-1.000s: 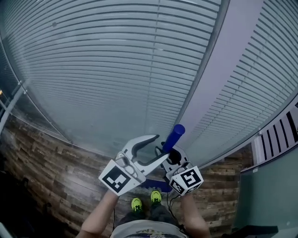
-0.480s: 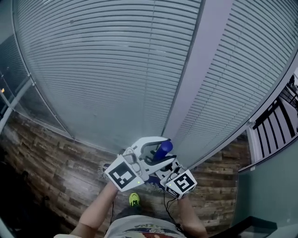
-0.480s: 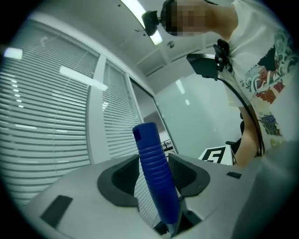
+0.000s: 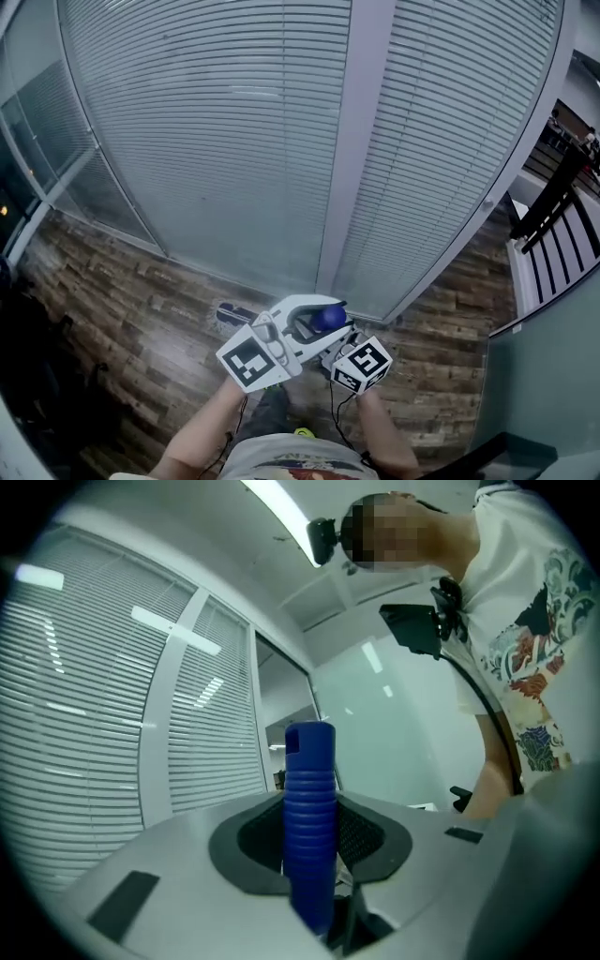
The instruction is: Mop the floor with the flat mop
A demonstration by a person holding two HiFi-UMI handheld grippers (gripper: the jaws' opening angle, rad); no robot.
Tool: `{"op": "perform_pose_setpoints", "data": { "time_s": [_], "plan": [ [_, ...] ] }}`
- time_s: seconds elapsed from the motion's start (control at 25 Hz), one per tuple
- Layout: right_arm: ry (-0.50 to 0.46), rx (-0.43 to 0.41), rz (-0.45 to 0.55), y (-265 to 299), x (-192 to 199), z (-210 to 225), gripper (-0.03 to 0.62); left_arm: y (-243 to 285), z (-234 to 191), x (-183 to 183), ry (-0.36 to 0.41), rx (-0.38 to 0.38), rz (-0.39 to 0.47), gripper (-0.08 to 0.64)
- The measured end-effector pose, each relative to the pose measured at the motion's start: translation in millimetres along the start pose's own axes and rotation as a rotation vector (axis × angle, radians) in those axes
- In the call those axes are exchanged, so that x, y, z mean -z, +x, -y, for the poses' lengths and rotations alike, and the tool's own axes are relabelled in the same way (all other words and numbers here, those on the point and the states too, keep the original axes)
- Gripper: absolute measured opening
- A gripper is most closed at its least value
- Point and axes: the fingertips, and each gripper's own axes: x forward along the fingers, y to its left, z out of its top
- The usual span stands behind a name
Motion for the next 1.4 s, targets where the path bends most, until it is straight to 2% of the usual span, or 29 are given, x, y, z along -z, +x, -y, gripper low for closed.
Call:
{"op": "perform_pose_setpoints", "data": {
  "time_s": [0.08,0.24,0.44,0.8,1.08,1.4],
  "plan": [
    [-0.008,-0.032,-0.036,-20,9,-18,0.129,0,30,-1,0.002,-0.02,-0.018,0.115],
    [0.003,-0.084,-0.071,-51,28,-53,0.129,-5,80,-1,-0.042,-0.068,-0.028,0.117],
    [0.017,-0.159,-0.09,-83,45,-93,0.137,-14,134,-1,-0.062,-0.059,-0.07,0.124],
    [-0.012,-0.209,-0.158,-137,80,-176,0.147,-46,237,-3,-0.082,-0.097,-0.099,0.137],
    [-0.044,-0.265,-0.222,-183,110,-288,0.155,-103,345,-20,-0.101,-0.133,-0.086,0.148],
    [-0.016,-0.266,-0.208,-270,125,-429,0.155,-154,495,-63,-0.11,-0.144,-0.077,0.149]
  ]
}}
